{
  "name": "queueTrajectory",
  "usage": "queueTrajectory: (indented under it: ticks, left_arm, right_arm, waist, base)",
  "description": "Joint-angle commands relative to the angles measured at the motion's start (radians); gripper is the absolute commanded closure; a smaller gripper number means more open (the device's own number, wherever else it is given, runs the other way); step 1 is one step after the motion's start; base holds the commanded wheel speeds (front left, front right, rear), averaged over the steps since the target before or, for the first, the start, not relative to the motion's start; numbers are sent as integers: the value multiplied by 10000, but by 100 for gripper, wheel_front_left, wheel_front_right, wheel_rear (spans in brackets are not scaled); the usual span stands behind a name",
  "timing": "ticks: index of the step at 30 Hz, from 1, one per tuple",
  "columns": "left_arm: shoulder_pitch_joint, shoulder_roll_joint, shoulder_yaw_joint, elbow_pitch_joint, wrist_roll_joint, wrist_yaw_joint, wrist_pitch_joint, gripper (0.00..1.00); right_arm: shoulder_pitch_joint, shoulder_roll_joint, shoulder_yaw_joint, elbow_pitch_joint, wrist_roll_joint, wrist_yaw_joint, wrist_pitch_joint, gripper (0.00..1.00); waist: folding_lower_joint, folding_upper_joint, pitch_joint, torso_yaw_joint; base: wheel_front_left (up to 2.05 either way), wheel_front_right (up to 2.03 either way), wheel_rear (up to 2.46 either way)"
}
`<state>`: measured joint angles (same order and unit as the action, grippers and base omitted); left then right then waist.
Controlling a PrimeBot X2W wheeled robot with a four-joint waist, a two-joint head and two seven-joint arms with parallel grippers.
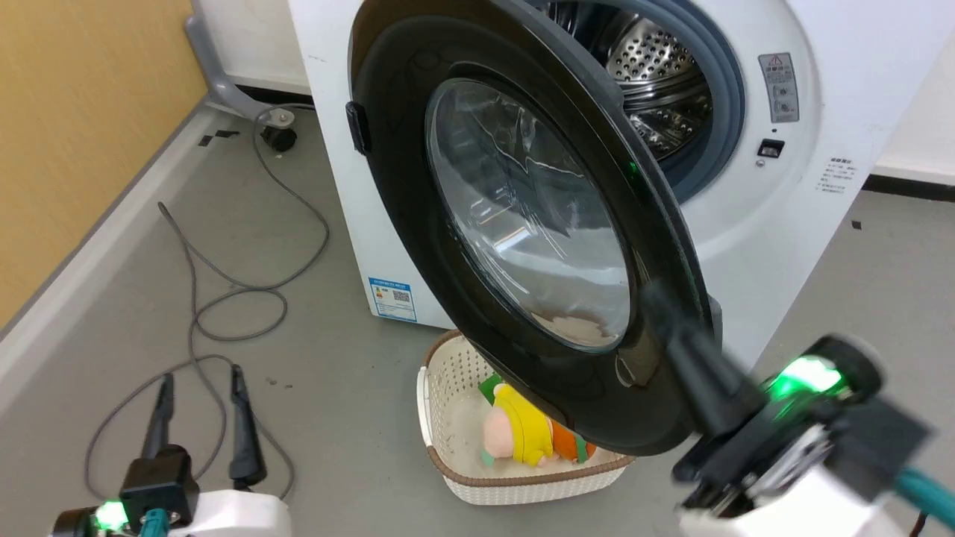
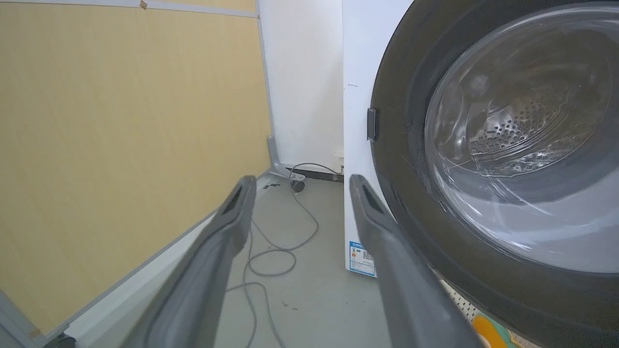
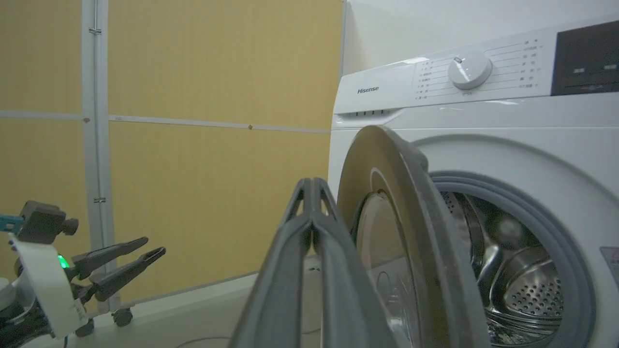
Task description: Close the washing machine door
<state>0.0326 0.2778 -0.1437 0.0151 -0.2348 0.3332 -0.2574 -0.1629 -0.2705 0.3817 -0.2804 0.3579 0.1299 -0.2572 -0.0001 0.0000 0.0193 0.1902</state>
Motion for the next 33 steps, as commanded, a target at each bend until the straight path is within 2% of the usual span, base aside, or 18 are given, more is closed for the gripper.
queueTrajectory:
  ticks: [1, 6, 12, 23, 33]
  left_arm:
    - [100, -113, 39, 27, 102, -110, -43, 0]
    - [66, -409, 40, 36, 353, -462, -43, 0]
    - [-68, -757, 64, 99, 619, -816, -43, 0]
    - [-341, -1255, 222, 16, 1060, -1246, -43, 0]
    - [-899, -1649, 393, -217, 1352, -1476, -43, 0]
  right_arm:
    - [152, -317, 342, 355, 87, 8, -46, 100]
    - [295, -990, 1040, 1685, -260, 8, -46, 100]
    - [375, -1055, 948, 3235, -193, 8, -46, 100]
    - [-75, -548, -600, 4686, -553, 8, -46, 100]
    - [-2011, -19, -2320, 6121, -1137, 8, -46, 100]
  waist:
    - [1, 0, -28, 18]
    - [1, 0, -18, -3]
    - [1, 0, 112, -72]
    - [1, 0, 554, -211]
    - [1, 0, 1645, -259]
  base:
    - [0, 0, 0]
    - [0, 0, 0]
    - [0, 0, 0]
    - [0, 0, 0]
    - [0, 0, 0]
